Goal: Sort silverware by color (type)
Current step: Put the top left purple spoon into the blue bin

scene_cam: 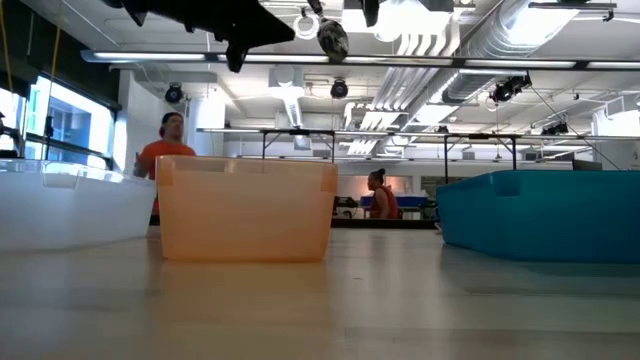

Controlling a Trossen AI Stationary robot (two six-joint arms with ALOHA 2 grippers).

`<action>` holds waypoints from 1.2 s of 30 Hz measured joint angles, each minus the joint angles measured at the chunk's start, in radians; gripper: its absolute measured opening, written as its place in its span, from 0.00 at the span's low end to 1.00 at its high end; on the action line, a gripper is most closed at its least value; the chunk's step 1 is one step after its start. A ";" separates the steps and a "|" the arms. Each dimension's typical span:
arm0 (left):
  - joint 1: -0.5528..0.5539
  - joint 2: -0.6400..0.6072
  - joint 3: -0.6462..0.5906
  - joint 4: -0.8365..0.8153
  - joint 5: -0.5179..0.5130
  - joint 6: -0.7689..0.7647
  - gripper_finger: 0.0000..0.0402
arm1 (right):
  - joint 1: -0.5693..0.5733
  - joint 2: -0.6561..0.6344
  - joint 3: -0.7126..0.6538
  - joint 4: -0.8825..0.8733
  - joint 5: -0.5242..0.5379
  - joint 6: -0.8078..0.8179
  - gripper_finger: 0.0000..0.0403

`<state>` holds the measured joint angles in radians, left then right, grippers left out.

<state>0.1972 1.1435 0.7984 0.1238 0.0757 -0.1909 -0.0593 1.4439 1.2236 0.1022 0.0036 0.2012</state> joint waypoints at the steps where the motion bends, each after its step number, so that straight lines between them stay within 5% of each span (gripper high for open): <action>1: 0.004 -0.006 0.000 -0.004 0.001 -0.001 0.00 | -0.001 -0.004 0.000 -0.003 0.000 0.000 0.00; 15: 0.019 -0.071 -0.003 -0.027 0.003 0.010 0.00 | -0.006 -0.133 0.000 -0.243 0.007 -0.018 0.00; 23: 0.019 -0.074 -0.145 0.150 0.003 -0.093 0.00 | -0.005 -0.203 -0.005 -0.442 0.015 0.030 0.00; 36: 0.024 -0.074 -0.198 0.197 0.009 -0.155 0.00 | 0.103 -0.410 -0.244 -0.567 0.076 0.318 0.00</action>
<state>0.2207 1.0698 0.6006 0.3208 0.0846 -0.3463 0.0439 1.0338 0.9793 -0.4644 0.0799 0.5195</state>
